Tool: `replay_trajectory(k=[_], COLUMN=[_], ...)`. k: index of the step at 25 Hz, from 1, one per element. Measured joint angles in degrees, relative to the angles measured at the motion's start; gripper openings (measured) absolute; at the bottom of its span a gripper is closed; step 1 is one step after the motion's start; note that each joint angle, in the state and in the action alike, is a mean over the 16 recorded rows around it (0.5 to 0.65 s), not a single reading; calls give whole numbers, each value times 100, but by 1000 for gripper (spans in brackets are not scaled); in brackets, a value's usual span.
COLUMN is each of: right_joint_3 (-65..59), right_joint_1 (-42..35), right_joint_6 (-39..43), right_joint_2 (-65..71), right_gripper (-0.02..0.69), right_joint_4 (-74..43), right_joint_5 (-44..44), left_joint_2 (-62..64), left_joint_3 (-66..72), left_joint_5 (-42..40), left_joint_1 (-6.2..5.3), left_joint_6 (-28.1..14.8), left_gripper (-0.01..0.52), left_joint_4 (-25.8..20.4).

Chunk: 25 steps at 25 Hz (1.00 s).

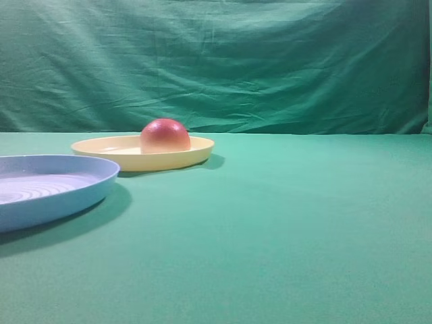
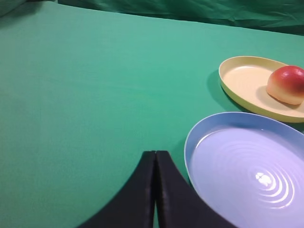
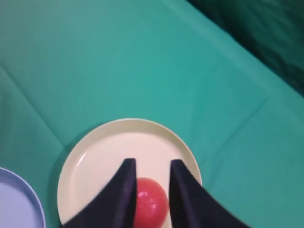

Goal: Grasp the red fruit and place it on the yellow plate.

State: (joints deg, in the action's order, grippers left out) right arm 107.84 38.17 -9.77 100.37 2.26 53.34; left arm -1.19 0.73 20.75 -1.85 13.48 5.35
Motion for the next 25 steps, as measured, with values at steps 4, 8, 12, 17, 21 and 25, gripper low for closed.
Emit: replay_trajectory(k=[4,8,12,17,21,25], right_joint_3=[7,8,-10,-266,-798,-1642], right_joint_1=[-12,-37,-62,-110,-215,-446], right_joint_6=[395,887,1392,1902,2023,2070], right_joint_2=[-444,-860,-1280,-1896,-2434,-2980], right_gripper=[0,0,0,0,0,0], right_joint_4=[-278,-799,-1386,-2033,-2164,-1988], right_joint_5=[728,1354,1773,1828,1504,974], left_joint_2=[0,0,0,0,0,0], left_joint_3=[0,0,0,0,0,0], left_joint_5=[0,0,0,0,0,0], left_joint_1=[0,0,0,0,0,0], left_joint_6=[0,0,0,0,0,0], left_gripper=[0,0,0,0,0,0], left_joint_4=[0,0,0,0,0,0])
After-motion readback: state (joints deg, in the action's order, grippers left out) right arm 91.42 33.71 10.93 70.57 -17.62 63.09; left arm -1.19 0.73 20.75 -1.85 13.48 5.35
